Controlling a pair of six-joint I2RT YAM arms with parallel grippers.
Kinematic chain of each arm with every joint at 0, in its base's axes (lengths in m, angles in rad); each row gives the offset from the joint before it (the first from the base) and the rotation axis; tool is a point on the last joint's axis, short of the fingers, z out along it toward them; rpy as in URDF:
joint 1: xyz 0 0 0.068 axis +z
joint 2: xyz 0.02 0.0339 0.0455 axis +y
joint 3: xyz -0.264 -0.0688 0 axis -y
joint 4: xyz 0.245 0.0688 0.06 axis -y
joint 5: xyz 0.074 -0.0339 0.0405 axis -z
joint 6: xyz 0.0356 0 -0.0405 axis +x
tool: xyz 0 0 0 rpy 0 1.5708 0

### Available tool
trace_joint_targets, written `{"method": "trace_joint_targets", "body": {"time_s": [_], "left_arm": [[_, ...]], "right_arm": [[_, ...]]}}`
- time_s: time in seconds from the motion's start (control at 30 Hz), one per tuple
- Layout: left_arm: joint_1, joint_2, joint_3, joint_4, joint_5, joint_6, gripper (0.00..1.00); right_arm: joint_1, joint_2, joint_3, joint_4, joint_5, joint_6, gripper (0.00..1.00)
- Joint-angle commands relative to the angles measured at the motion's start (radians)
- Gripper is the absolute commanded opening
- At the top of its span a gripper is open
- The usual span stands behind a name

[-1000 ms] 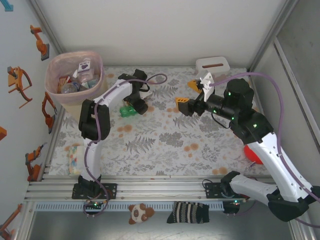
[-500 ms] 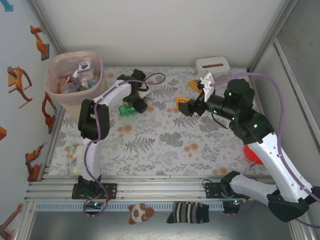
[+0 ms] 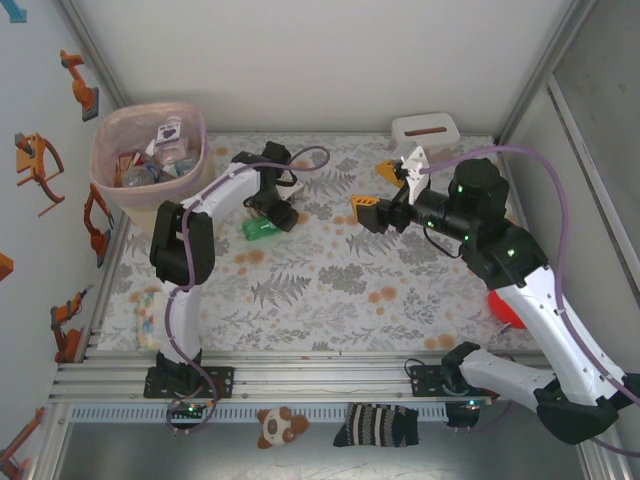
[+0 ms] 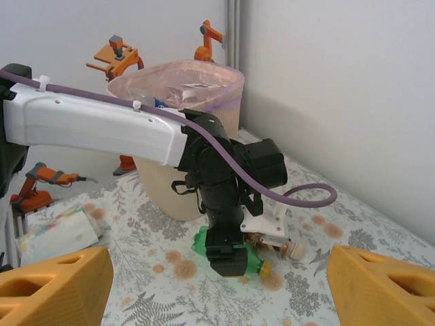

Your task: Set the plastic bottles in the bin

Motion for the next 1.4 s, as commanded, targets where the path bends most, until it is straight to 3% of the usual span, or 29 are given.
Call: {"method": "trace_joint_targets", "body": {"time_s": [0.0,0.57,1.37], "left_arm": [[-0.006,-0.075,-0.005,-0.037,0.007,-0.011,0.79],[-0.003,0.046,-0.025,-0.013,-0.031,0.02,0.82],[-0.005,0.07,-0.057,0.038,0.049,-0.04,0.77]], "right_arm": [[0.006,-0.012,0.0,0.014,-0.003,0.018,0.81],[0.005,-0.015,0.0,0.01,-0.015,0.017,0.81],[0.006,-0.026,-0.016,0.01,-0.008,0.014,0.81]]}}
